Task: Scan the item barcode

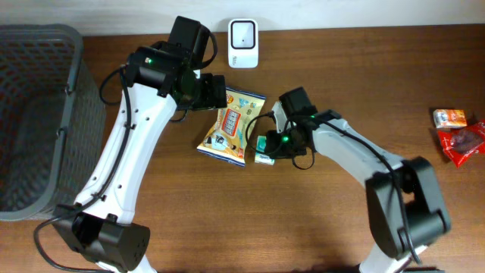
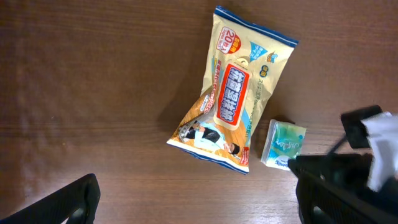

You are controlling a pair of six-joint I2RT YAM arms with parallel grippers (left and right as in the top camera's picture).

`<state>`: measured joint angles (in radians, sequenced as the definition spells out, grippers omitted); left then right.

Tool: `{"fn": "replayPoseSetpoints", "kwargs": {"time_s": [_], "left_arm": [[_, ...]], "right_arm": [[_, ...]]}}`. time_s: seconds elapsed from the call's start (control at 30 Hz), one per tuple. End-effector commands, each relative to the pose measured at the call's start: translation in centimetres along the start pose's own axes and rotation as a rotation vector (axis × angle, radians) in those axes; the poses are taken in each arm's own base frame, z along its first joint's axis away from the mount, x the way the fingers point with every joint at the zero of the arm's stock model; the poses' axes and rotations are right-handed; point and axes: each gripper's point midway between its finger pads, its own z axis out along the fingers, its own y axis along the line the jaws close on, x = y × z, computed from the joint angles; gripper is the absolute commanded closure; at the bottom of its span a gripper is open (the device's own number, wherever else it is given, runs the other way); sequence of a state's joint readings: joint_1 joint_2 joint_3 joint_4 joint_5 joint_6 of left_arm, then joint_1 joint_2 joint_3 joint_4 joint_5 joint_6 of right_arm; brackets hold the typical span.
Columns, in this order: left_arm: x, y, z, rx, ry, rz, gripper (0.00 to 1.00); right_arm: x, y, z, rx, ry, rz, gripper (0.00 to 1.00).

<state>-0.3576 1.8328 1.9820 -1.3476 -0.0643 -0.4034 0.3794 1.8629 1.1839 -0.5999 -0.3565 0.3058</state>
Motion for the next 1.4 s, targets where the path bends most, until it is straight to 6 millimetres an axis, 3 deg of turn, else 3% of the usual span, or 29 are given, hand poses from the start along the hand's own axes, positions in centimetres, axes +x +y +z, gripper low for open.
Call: {"fn": "replayPoseSetpoints", "kwargs": {"time_s": [0.0,0.1,0.23,0.3,0.33,0.43,0.53,0.6,0.67,0.9,1.07,1.3,1.37], "left_arm": [[-0.1,0.3,0.3,-0.014,0.001,0.014,0.01],[-0.1,0.3,0.3,-0.014,0.001,0.014,0.01],[-0.1,0.3,0.3,-0.014,0.001,0.014,0.01],[-0.1,0.3,0.3,-0.014,0.001,0.014,0.01],[-0.1,0.3,0.3,-0.014,0.001,0.014,0.01],[-0.1,0.3,0.3,-0.014,0.001,0.014,0.01],[-0.1,0.3,0.3,-0.014,0.001,0.014,0.01],[-0.1,0.3,0.3,-0.014,0.001,0.014,0.01],[-0.1,0.3,0.3,-0.014,0.001,0.014,0.01],[-0.1,0.3,0.3,-0.014,0.001,0.014,0.01],[-0.1,0.3,0.3,-0.014,0.001,0.014,0.01],[-0.1,0.3,0.3,-0.014,0.001,0.014,0.01],[-0.1,0.3,0.3,-0.014,0.001,0.014,0.01]], "right_arm": [[0.7,-3.4,2.3,0.137,0.041,0.058,0.93],[1.1,-6.6,1.8,0.321,0.029,0.128,0.96],[1.4,-9.8,0.4,0.460,0.029,0.154,0.92],[1.4,-11.3,-0.3,0.491,0.029,0.188,0.91],[1.5,-11.5,-0.6,0.480,0.036,0.207,0.96],[0.7,-9.9,-2.3,0.357,0.073,0.261,0.96],[-1.4,-5.3,-3.8,0.169,0.088,0.141,0.87],[-2.7,-3.5,-3.8,0.141,0.047,0.089,0.75],[-3.1,-2.4,-3.0,0.127,0.030,0.055,0.79],[-2.0,-1.2,-0.1,0.091,0.033,0.059,0.88],[-1.2,0.7,1.3,-0.050,0.077,0.060,0.95],[-1.1,0.1,1.4,-0.021,0.075,0.062,0.96],[-0.7,-1.4,1.8,0.052,0.072,0.070,0.96]]}}
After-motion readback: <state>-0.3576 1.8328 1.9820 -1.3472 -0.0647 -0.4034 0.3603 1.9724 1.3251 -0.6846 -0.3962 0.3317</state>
